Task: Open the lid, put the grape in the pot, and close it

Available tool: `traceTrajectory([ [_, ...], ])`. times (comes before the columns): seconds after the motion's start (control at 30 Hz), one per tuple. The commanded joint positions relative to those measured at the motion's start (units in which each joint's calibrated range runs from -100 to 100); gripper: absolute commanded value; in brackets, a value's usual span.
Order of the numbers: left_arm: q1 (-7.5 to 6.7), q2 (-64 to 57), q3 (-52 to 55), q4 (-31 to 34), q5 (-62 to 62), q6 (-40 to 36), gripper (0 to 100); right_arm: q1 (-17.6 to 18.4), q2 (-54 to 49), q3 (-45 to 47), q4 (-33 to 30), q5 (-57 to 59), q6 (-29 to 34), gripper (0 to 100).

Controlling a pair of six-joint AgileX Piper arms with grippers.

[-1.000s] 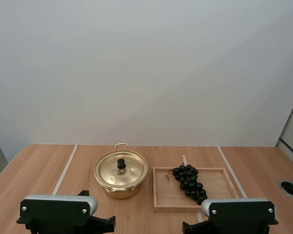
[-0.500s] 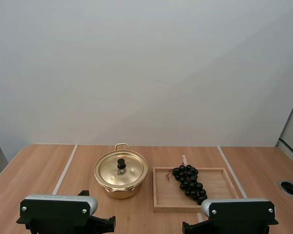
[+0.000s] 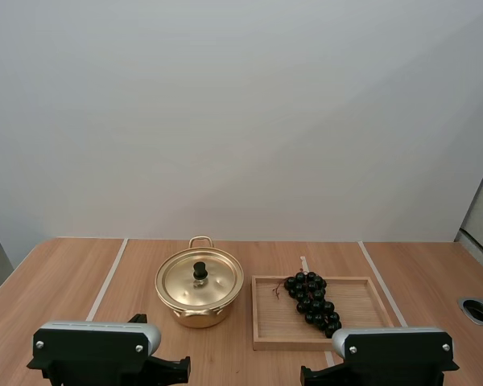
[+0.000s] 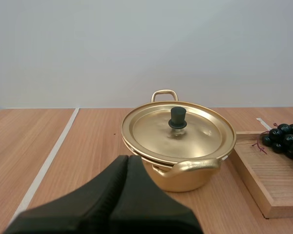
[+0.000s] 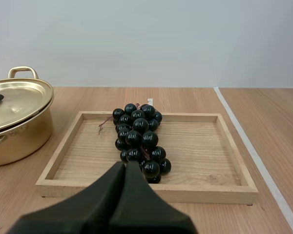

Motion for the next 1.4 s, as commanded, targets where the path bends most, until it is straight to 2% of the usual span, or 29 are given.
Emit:
traceTrajectory([
  [0.0,0.11,-0.27,0.15,-1.18,-1.5,-0.65,0,-0.24,-0.32,0.01,0.14,-0.33,-0.5,0],
  [0.3,0.11,-0.27,0.15,-1.18,-1.5,-0.65,0,-0.24,-0.32,0.01,1.53,-0.98,-0.38,0],
  [0.47,0.11,-0.27,-1.23,1.74,-1.5,-0.65,0,-0.24,-0.32,-0.23,0.63,-2.33,-0.38,0],
  [0.57,0.11,-0.27,-5.86,2.03,-0.89,-0.65,0,-0.24,-0.32,-4.57,-0.39,-0.55,-0.38,0],
  [0.77,0.11,-0.27,-15.98,2.3,2.28,-0.31,0,-0.24,-0.32,-15.92,-0.38,11.62,-0.38,0],
  [0.97,0.11,-0.27,-25.5,2.65,3.18,-0.31,0,-0.24,-0.32,-24.52,-0.38,11.45,-0.38,0],
  [1.17,0.11,-0.27,-32.85,2.65,5.96,-0.31,0,-0.24,-0.32,-28.36,-0.72,11.61,-0.38,0],
  [1.37,0.11,-0.27,-33.83,2.55,7.96,-0.63,2,-0.24,-0.32,-28.51,-0.72,10.91,-0.38,0],
])
